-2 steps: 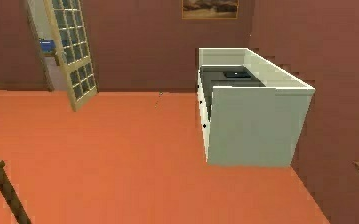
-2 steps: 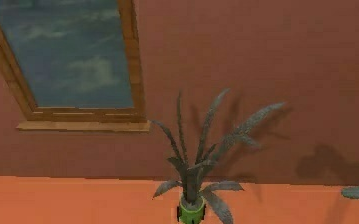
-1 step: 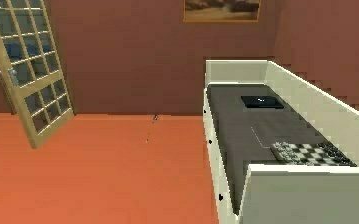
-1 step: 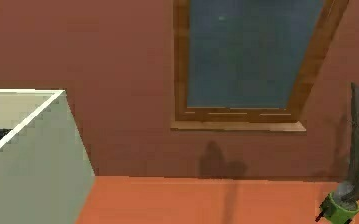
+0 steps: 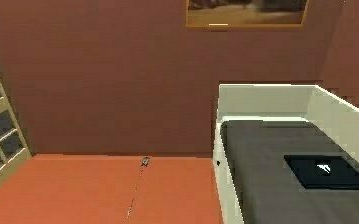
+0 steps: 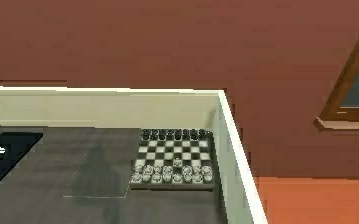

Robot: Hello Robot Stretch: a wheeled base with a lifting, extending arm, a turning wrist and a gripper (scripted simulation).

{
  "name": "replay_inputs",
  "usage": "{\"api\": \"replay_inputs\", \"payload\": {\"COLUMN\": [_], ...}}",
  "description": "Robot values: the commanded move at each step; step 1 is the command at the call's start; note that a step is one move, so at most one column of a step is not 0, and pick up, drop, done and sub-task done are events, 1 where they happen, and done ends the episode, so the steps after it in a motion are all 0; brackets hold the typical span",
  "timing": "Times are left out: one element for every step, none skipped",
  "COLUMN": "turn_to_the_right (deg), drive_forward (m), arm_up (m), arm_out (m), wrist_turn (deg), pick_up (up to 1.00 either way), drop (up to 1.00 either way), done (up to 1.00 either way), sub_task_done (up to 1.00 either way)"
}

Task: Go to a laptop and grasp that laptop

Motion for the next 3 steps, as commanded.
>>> {"api": "replay_inputs", "payload": {"turn_to_the_right": [-12.0,0.0,-30.0], "drive_forward": [0.0,0.1,0.0], "arm_up": [0.0,0.0,0.0], "arm_out": [0.0,0.0,0.0], "wrist_turn": [0.0,0.0,0.0], "pick_up": [0.0,0.0,0.0], "drop": [0.0,0.0,0.0], "done": [0.0,0.0,0.0], "sub_task_done": [0.0,0.0,0.0]}}
